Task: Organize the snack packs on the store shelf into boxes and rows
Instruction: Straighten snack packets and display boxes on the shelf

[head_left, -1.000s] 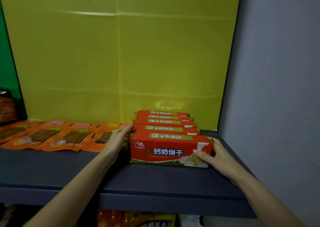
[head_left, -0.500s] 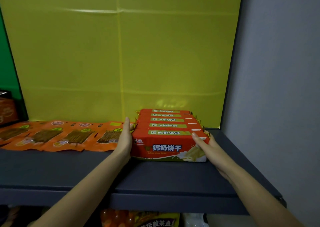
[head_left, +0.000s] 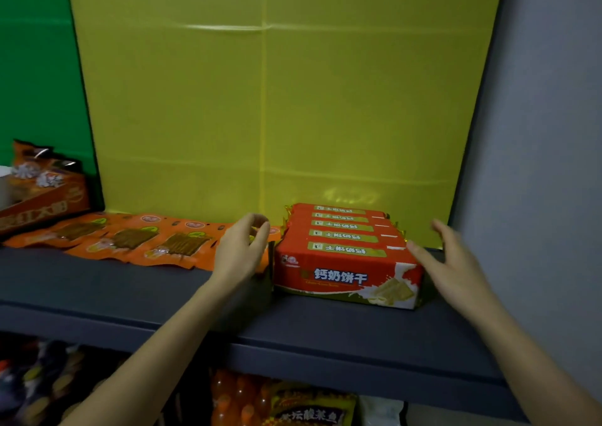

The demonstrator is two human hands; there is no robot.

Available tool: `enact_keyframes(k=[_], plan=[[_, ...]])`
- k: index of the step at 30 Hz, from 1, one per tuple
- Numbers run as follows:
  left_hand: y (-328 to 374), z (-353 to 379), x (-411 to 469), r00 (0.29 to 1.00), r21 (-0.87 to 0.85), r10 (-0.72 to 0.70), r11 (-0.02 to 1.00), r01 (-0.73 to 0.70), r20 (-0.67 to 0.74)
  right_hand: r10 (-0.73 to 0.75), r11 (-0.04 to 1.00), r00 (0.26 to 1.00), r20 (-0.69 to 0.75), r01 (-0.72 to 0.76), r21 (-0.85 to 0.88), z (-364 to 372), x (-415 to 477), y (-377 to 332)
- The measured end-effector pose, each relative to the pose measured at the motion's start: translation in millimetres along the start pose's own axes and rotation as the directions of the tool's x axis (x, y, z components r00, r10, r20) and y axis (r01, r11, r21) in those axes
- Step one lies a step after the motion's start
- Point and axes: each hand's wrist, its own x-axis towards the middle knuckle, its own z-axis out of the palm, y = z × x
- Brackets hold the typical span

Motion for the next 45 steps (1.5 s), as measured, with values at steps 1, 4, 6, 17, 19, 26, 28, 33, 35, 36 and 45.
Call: enact_keyframes(k=[1,4,6,17,19,26,28,33,35,36,45], plan=[[-1,-12,-2,0.996,0.177,0.087,0.981,-0.085,-0.003,-0.097,0.994,0.995,-0.022,0.096,-0.042,0,-1,-8],[-10,-46,-14,0.95,0.537,0.312,0.801,-0.263,0.0,-0.358,0.929,0.929,0.097,0.364,-0.062,19,-11,-35],[-20,-70,-26,0.938,0.621,0.345,0.726,-0.296,0.044,-0.492,0.854,0.85,0.188,0.513,-0.089,46,-20,-54],[-104,-248,-101,0.994,0.848,0.107,0.529,-0.041,-0.019,-0.715,0.603,0.464,0.523,0.788,0.124,228,-76,-179],[-124,-285,-116,0.997,0.863,0.072,0.505,-0.015,-0.025,-0.729,0.567,0.402,0.554,0.808,0.159,260,-92,-208],[-194,-418,-146,0.999,0.914,0.007,0.403,0.042,-0.049,-0.767,0.518,0.309,0.562,0.815,0.259,365,-148,-319],[-213,-453,-151,0.999,0.935,-0.002,0.352,0.034,-0.036,-0.782,0.507,0.298,0.548,0.815,0.281,396,-165,-352],[-249,-523,-156,0.997,0.926,-0.019,0.37,0.072,-0.07,-0.8,0.494,0.276,0.532,0.807,0.324,461,-200,-425],[-264,-548,-155,0.994,0.922,-0.046,0.37,0.112,-0.103,-0.802,0.486,0.261,0.538,0.809,0.331,483,-208,-452],[-273,-560,-153,0.991,0.924,-0.071,0.36,0.131,-0.112,-0.802,0.483,0.253,0.542,0.808,0.337,495,-212,-464],[-366,-660,-122,0.972,0.917,-0.129,0.328,0.228,-0.196,-0.824,0.464,0.203,0.53,0.777,0.425,626,-228,-571]])
